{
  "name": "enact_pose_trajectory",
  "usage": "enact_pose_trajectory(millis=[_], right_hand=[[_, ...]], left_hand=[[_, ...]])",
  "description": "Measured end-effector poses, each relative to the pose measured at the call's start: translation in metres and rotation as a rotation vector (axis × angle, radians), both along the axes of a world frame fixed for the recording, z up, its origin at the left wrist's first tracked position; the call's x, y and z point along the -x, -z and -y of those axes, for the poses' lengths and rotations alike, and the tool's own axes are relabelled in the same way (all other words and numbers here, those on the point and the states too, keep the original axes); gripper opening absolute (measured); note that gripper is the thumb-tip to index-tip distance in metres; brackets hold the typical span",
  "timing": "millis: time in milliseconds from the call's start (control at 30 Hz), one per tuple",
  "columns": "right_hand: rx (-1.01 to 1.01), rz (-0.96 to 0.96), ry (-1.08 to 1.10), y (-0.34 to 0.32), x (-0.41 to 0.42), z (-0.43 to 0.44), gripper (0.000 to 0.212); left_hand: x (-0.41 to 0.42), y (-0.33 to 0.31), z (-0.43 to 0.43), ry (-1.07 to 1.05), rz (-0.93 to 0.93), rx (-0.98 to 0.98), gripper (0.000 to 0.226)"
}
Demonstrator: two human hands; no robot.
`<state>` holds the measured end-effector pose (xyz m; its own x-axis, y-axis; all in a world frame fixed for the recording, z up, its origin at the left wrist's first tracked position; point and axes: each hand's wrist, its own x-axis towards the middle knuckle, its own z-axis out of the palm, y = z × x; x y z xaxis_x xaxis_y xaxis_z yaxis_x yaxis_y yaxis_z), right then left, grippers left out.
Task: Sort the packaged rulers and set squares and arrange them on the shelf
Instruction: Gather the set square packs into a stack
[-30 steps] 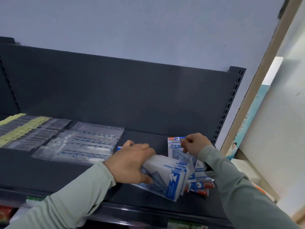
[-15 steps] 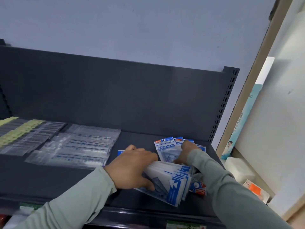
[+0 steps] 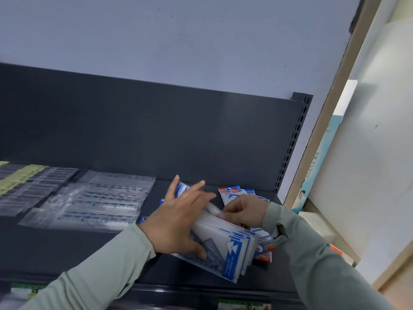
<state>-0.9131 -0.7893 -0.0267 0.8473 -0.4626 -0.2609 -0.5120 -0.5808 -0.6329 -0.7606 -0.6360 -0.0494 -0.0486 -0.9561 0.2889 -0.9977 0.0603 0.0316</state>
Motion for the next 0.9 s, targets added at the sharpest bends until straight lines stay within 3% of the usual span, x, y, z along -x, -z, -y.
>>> enact_pose_trajectory(millis=[100,167,267,333,400,600,667,767,900], right_hand=[[-0.114,0.065,0.182,-0.001,0.01,0.008,0.03],[0.073,0.061,0.385,0.006,0.012,0.021,0.031],[0.425,-0.289,0.524,0.019,0.015,0.027,0.058],[0.447,-0.441,0.493,0.024,0.012,0.022,0.082],[0.446,-0.444,0.479,0.027,0.006,0.021,0.087],[0.415,-0.288,0.398,0.029,-0.007,0.017,0.058],[0.329,-0.118,0.385,0.031,-0.006,0.016,0.037],[0.12,0.223,0.315,0.029,-0.004,0.015,0.025],[0.029,0.359,0.249,0.017,0.0,0.011,0.019]], left_hand=[[0.003,-0.005,-0.001,-0.019,0.001,-0.089,0.082],[0.006,-0.008,-0.001,-0.03,0.033,-0.109,0.064],[0.012,-0.01,0.0,-0.015,0.028,-0.157,0.056],[0.014,-0.011,0.0,-0.009,0.014,-0.199,0.057],[0.015,-0.011,0.0,-0.004,0.037,-0.224,0.055],[0.015,-0.007,-0.002,0.016,0.049,-0.222,0.048],[0.013,-0.004,-0.003,0.022,0.036,-0.211,0.05],[0.011,0.0,-0.003,0.025,0.027,-0.2,0.052],[0.011,0.0,-0.003,0.03,0.024,-0.19,0.052]])
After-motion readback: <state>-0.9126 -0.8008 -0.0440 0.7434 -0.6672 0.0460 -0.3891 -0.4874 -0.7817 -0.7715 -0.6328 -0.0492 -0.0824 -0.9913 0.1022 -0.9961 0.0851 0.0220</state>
